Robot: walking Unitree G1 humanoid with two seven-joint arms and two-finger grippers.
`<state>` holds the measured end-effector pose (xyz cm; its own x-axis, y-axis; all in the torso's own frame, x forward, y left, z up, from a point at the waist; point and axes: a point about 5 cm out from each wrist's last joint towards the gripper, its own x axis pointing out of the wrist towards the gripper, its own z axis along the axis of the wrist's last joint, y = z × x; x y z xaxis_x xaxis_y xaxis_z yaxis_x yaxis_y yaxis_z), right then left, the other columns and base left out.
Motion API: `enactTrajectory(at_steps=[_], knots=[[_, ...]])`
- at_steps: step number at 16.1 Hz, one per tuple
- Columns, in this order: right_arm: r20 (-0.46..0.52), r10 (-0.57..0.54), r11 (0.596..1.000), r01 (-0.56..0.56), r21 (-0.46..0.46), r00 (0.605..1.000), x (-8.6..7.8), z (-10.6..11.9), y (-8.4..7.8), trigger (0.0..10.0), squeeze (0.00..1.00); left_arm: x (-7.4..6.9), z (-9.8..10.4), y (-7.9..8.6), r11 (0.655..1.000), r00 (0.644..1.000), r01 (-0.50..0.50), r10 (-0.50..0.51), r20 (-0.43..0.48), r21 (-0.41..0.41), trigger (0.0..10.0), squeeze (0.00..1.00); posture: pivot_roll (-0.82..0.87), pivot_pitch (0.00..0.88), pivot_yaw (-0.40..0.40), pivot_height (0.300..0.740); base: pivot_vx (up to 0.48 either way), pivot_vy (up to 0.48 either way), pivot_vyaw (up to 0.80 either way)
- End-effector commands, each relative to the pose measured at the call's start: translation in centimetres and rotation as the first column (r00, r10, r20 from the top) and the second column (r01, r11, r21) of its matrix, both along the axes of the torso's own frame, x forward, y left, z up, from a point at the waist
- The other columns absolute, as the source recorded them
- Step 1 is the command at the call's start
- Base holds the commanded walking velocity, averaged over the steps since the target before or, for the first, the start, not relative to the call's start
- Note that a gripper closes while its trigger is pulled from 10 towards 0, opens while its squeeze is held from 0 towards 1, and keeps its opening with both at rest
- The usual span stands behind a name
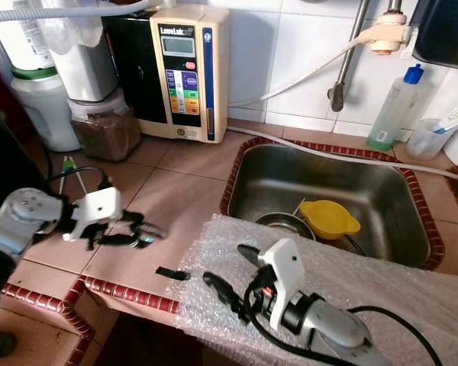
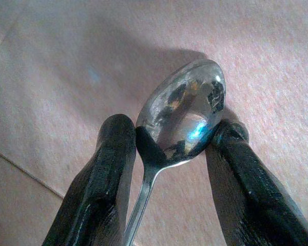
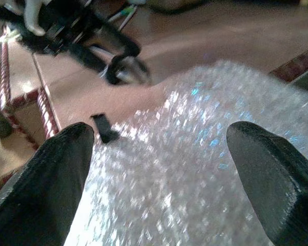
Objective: Kitchen organization
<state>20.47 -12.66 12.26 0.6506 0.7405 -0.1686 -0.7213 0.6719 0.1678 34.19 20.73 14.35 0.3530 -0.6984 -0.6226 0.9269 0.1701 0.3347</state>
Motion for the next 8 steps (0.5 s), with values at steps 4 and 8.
enactTrajectory(at_steps=[4, 8], knots=[[0.004, 0.023, 1.0, -0.023, -0.011, 1.0, -0.4, 0.4, -0.1, 10.0, 0.67, 1.2, 0.9, -1.1, 0.999, 0.994, -0.03, 0.031, 0.109, -0.014, 0.0, 0.0, 0.07, 0.033, 0.056, 0.74, 0.0, 0.0, 0.0], [0.0, 0.025, 0.999, -0.025, -0.022, 1.0, -0.4, 0.5, -0.3, 10.0, 0.63, 1.8, 1.1, -2.7, 0.996, 0.984, -0.048, 0.061, 0.167, -0.076, 0.0, 0.0, 0.06, 0.027, 0.057, 0.74, 0.0, 0.0, 0.0]])
